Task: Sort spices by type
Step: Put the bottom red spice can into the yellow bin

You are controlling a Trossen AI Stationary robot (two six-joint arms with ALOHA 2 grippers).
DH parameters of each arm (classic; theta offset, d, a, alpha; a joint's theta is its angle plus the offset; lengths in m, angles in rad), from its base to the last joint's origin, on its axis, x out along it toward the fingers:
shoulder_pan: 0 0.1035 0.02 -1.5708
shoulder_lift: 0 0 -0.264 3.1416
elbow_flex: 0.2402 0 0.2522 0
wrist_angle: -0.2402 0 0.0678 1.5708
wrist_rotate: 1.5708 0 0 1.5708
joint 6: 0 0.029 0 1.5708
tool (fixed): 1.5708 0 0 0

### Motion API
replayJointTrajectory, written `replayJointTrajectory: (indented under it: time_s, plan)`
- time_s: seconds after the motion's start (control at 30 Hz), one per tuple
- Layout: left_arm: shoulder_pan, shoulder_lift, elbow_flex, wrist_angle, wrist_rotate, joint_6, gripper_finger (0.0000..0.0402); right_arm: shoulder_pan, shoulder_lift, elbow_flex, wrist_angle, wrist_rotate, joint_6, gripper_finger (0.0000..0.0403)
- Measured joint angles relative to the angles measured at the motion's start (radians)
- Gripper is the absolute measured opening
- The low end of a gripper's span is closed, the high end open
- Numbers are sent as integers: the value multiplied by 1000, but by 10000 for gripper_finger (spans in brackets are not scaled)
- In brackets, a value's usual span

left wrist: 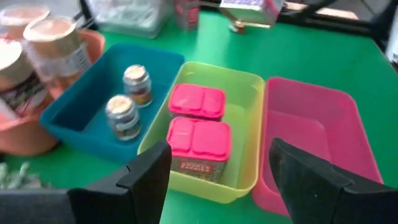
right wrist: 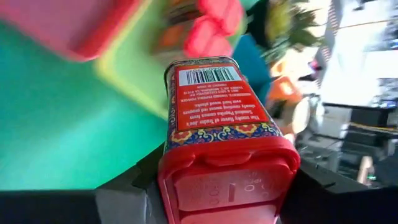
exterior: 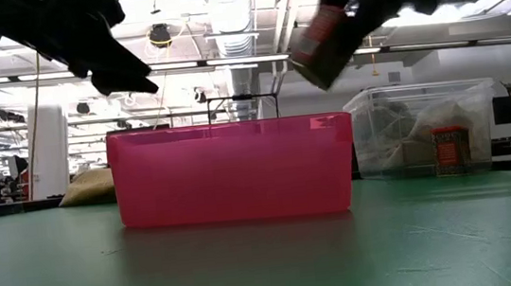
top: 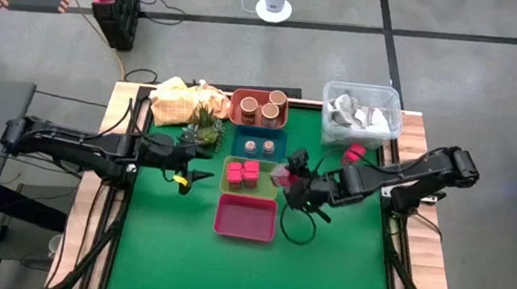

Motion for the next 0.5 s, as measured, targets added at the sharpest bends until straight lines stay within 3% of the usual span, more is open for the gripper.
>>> replayJointTrajectory:
  time_s: [0.23, 0.5]
  plan:
    - [20, -22, -1, 22, -3, -40, 256, -85, 110, 1, 197, -43, -205, 241]
    - [12, -104, 0, -9, -5, -54, 256, -86, 174, 0, 184, -13, -450, 241]
